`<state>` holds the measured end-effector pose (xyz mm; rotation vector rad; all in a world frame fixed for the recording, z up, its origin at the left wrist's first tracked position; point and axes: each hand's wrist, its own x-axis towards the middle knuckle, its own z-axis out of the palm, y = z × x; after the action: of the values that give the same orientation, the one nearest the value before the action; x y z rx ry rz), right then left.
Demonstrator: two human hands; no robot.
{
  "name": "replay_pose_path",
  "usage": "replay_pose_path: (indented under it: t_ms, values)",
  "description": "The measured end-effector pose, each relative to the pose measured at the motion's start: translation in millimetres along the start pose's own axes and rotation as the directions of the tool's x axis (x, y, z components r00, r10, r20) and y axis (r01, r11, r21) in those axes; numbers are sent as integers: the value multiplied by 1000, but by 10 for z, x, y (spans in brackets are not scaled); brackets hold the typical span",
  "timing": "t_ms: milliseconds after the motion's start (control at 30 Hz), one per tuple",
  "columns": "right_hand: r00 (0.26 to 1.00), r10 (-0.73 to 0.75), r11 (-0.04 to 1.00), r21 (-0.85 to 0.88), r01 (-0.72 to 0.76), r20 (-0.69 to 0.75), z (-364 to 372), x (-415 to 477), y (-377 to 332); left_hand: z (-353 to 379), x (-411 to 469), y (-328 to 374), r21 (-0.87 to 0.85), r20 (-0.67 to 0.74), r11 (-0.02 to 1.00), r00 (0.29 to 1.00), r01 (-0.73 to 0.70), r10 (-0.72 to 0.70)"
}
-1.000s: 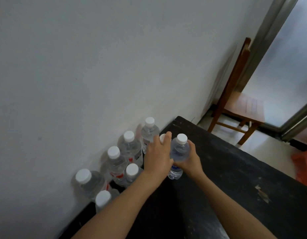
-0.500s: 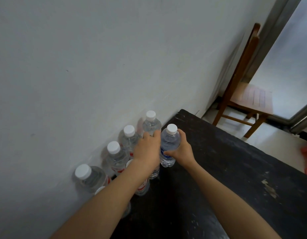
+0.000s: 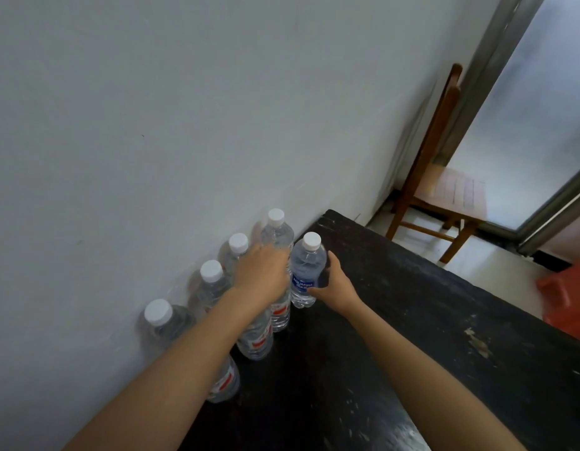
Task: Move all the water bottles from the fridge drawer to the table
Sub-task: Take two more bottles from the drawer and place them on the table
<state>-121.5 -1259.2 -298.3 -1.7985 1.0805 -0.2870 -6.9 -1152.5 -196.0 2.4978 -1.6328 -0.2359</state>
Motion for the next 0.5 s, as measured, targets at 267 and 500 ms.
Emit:
replay_pose_path:
  t_ms: [267, 500]
  values:
    - [999, 29, 980, -194, -35, -34, -381, -867, 184, 36, -508, 117, -86, -183, 961, 952, -263, 245]
    - [994, -9, 958, -285, -24, -113, -677, -1693, 267, 266, -1225, 269, -125, -166, 927, 929, -352, 331]
